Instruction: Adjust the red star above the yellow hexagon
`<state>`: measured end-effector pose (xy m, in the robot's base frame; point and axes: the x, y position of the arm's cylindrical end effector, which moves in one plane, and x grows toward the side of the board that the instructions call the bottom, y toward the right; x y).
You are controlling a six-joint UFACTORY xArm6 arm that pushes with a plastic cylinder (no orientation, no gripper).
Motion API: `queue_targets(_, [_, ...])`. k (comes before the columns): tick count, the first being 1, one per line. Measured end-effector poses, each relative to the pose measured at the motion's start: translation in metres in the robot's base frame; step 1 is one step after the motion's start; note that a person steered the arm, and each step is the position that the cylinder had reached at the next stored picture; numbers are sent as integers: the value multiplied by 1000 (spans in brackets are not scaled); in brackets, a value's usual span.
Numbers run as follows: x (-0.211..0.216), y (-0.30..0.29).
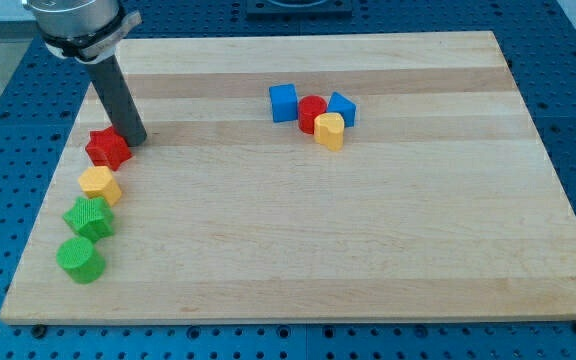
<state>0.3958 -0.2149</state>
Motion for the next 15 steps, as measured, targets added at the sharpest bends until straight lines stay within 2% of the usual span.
queue_targets(1, [0, 2])
queue_targets(3, [-41, 18])
queue_targets(4, [-43, -13])
queue_targets(6, [-38, -64])
queue_targets(8, [-22, -66])
queue_targets(15, [-13, -43])
